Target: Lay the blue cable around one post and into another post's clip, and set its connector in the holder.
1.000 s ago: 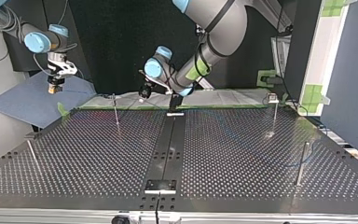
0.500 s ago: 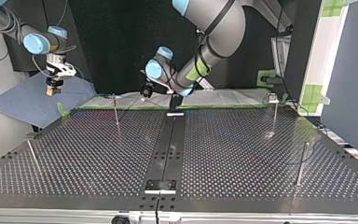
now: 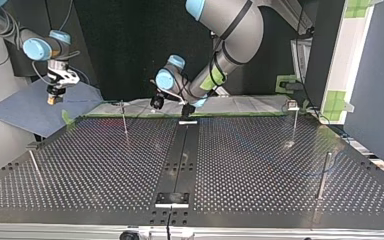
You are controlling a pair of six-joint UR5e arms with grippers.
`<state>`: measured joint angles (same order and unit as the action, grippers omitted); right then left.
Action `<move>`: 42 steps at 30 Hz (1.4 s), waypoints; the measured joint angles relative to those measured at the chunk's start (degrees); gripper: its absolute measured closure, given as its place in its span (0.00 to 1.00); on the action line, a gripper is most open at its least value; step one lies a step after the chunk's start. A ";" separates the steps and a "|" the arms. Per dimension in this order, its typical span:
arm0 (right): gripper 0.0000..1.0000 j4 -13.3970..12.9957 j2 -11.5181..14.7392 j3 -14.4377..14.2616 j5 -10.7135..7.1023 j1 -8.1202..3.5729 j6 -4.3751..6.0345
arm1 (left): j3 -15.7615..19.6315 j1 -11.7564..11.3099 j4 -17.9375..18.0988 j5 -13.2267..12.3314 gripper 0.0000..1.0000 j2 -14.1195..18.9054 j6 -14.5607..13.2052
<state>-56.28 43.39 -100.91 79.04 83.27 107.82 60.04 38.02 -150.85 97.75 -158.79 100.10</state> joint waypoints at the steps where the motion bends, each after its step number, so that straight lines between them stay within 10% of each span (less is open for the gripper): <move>1: 1.00 0.13 0.00 0.15 0.01 0.00 -0.01 | -0.16 -0.06 -0.10 -0.02 0.91 0.01 0.04; 42: 1.00 1.67 -0.26 4.96 -0.01 -0.81 -0.36 | -1.91 -1.13 -2.83 0.54 1.00 0.04 -1.01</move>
<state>-54.61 43.14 -95.94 79.03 82.46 107.46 58.13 36.89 -153.68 98.28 -158.76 99.09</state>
